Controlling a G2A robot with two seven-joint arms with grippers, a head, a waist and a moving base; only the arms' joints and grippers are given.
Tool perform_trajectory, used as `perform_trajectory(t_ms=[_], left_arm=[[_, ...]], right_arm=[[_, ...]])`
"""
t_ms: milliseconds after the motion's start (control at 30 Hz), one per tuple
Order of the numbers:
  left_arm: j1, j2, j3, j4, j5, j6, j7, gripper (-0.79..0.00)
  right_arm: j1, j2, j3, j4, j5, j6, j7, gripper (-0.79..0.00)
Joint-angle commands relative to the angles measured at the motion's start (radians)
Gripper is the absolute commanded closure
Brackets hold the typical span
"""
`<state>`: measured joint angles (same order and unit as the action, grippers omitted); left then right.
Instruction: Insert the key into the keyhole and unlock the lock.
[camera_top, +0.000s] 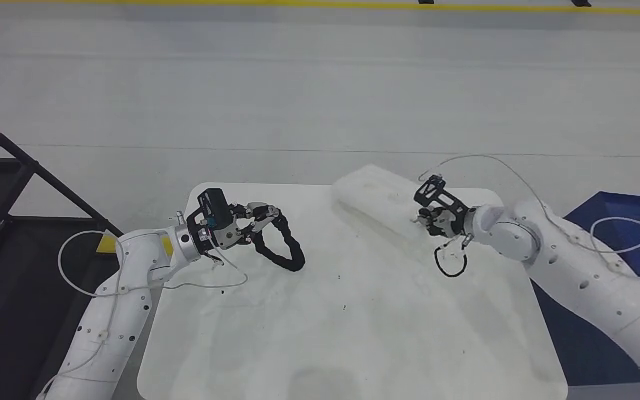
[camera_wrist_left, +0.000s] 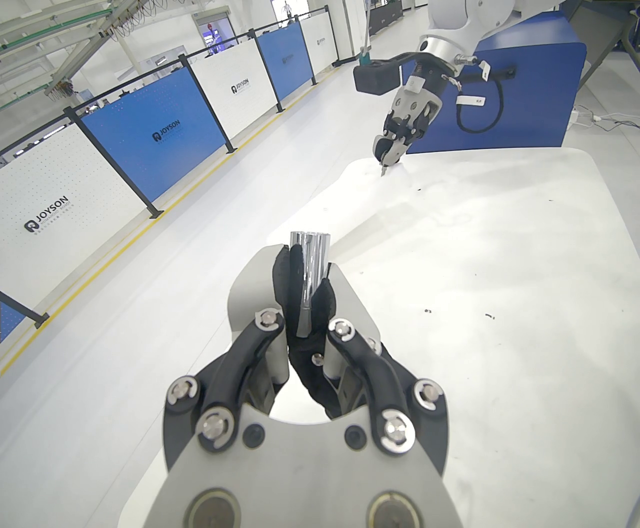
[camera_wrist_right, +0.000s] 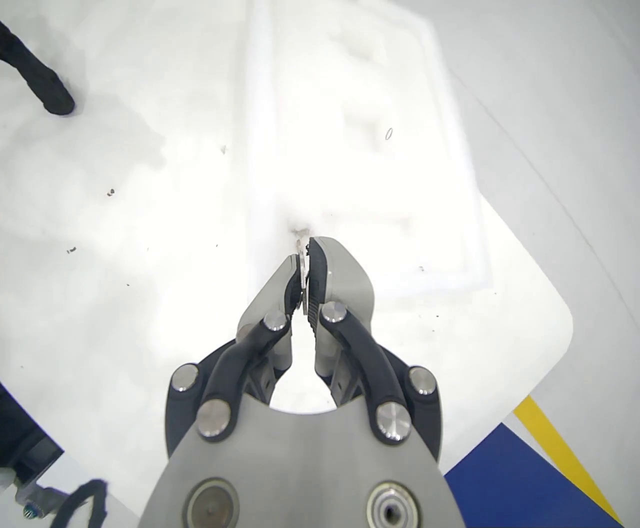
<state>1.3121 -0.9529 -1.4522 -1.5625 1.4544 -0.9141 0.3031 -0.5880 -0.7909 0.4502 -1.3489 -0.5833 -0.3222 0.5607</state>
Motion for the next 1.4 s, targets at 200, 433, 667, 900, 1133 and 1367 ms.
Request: perform_trajectory(t_ms=[200,433,667,900,1133,1367], left_arm=[[0.000,0.000,0.000,0.000,0.000,0.000,0.000,0.000],[0.000,0.000,0.000,0.000,0.000,0.000,0.000,0.000],[0.000,0.000,0.000,0.000,0.000,0.000,0.000,0.000],[0.000,0.000,0.000,0.000,0.000,0.000,0.000,0.000],[0.000,0.000,0.000,0.000,0.000,0.000,0.000,0.000],[0.000,0.000,0.000,0.000,0.000,0.000,0.000,0.000]], right_arm=[[-0.100,0.065,0.083,-0.158,-0.186,0.016,-0.025,0.000],[-0.144,0.077,0.140,-0.160,-0.072,-0.064,0.002,0.000],[-0.176,0.071,0.212,-0.186,0.164,-0.038,-0.033,0.000],[-0.198,0.075,0.289,-0.298,0.328,0.026,0.031,0.000],[-0.236,0.079,0.347,-0.401,0.412,0.051,0.045,0.000],[-0.266,0.081,0.377,-0.427,0.431,0.055,0.009,0.000]])
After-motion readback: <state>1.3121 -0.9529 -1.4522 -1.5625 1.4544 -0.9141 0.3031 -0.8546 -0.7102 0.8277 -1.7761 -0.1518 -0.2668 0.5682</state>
